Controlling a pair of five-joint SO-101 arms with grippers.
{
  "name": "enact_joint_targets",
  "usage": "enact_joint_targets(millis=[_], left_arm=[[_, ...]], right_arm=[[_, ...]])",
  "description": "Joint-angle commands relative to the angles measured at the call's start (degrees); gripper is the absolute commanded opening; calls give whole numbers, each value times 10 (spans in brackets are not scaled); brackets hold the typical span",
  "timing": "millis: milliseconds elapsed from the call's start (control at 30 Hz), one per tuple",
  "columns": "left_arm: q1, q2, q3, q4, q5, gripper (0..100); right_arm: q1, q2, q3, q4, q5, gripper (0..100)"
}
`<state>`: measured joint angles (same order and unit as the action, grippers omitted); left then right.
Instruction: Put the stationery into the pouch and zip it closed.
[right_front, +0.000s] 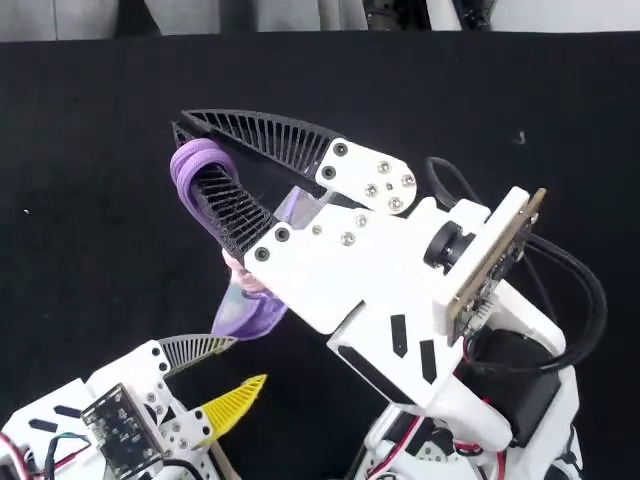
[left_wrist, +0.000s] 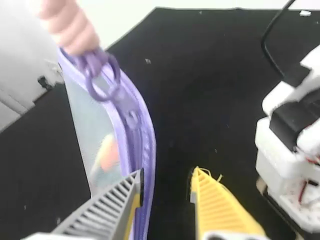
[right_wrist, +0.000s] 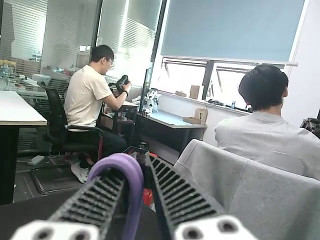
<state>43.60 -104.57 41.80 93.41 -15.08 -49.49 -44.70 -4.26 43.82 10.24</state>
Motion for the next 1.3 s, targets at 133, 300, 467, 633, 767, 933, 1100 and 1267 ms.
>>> enact_joint_targets(millis=[133,300,467,633,767,933,1100,1267], left_arm=[[-78,1,80,-93,5,166],[-125,-1,80,-110,6,167],[-126,0,29,-69,-7,177],[-132,0,21,-40,-13,209],[-132,0,22,-44,-11,209],[-132,1,35,-61,-11,211],[-131,1,116,-120,-14,209],[-125,0,137,-145,-11,209]], right_arm=[[-7,4,-2,-11,1,11],[-7,4,-2,-11,2,11],[-7,4,-2,-11,4,11],[-7,5,-2,-11,4,11],[-7,5,-2,-11,4,11],[-7,5,-2,-11,4,11],[-7,5,-2,-15,4,11],[-7,5,-2,-15,4,11]])
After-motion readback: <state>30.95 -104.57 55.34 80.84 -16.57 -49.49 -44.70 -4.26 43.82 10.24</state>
